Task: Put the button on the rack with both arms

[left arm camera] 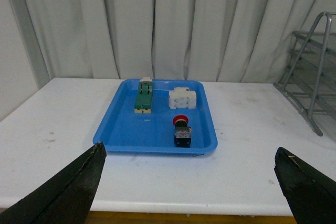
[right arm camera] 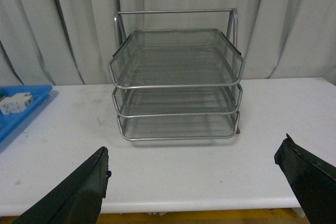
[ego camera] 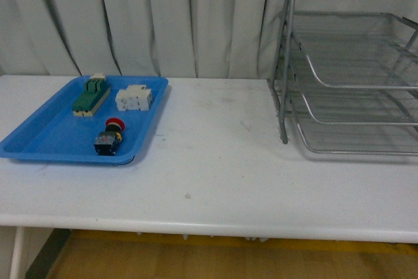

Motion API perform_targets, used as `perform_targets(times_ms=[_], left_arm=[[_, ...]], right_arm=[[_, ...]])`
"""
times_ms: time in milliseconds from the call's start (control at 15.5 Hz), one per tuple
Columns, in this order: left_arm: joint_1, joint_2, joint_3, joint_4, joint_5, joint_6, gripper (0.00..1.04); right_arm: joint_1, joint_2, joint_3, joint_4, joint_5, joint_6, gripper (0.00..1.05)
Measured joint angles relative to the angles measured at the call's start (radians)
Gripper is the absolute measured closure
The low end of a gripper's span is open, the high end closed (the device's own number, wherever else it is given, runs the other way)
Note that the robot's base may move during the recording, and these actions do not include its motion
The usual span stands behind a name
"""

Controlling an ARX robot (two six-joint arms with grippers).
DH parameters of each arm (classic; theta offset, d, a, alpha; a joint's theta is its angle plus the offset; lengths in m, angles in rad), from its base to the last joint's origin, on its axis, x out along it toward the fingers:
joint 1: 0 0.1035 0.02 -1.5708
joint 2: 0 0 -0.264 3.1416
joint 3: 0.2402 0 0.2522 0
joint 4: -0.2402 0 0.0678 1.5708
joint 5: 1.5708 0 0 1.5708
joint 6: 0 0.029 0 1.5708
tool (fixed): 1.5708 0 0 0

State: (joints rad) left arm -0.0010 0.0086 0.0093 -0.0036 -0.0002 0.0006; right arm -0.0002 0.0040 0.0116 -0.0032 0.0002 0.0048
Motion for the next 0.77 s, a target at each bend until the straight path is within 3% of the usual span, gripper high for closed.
perform_targets(times_ms=[774], left_arm=[[0.0,0.0,0.0,0.0,0.0,0.0,0.07]], right_arm=[[0.0,0.0,0.0,0.0,0.0,0.0,0.06]])
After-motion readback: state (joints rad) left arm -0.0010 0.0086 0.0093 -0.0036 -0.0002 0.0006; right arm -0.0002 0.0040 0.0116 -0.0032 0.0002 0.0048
